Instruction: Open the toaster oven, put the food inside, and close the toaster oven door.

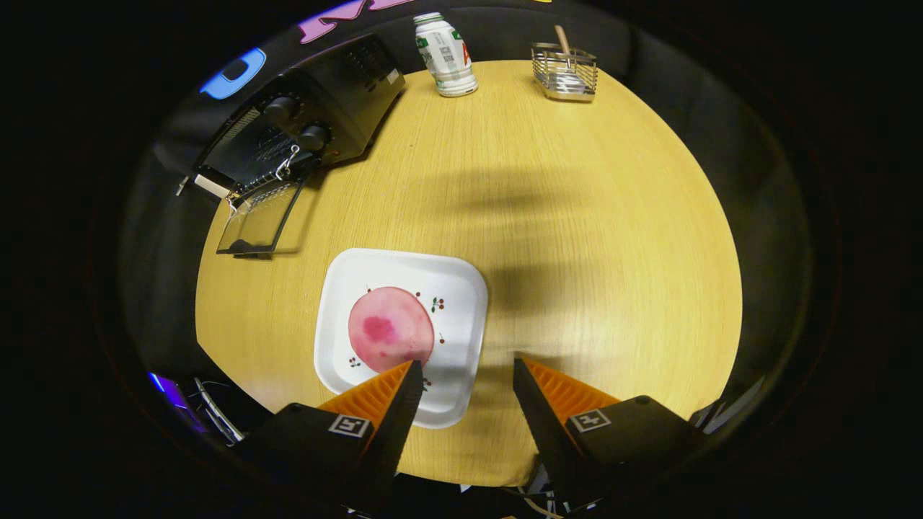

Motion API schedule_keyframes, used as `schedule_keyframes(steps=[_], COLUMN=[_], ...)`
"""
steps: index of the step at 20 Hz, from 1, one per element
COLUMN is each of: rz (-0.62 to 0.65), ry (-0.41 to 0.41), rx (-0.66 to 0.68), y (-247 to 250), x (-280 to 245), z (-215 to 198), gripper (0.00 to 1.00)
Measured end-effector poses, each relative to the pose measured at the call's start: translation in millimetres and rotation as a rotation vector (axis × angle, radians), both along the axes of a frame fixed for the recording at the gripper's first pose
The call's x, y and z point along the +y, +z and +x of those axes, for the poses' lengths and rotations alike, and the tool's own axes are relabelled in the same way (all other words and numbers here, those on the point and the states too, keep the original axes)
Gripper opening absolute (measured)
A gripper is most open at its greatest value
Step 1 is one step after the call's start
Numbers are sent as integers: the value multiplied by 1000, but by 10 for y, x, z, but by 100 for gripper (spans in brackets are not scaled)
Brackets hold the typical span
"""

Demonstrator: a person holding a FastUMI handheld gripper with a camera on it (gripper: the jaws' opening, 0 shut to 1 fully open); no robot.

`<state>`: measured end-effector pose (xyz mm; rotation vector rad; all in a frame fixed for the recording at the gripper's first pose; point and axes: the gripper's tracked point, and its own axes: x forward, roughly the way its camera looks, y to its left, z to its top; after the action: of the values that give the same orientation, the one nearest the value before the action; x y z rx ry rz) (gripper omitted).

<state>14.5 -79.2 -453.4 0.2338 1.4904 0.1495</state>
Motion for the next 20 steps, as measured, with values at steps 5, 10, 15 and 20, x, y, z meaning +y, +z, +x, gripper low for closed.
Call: schedule_keyframes(steps=[5, 10, 15, 20], rz=[-25, -77, 6, 175], ry=[43, -52, -213, -456], rx=[10, 39, 92, 124], y=[-151, -173, -162, -55], x=[110, -49, -23, 87], z=[-26, -51, -117, -235], gripper=[67, 20, 5, 5])
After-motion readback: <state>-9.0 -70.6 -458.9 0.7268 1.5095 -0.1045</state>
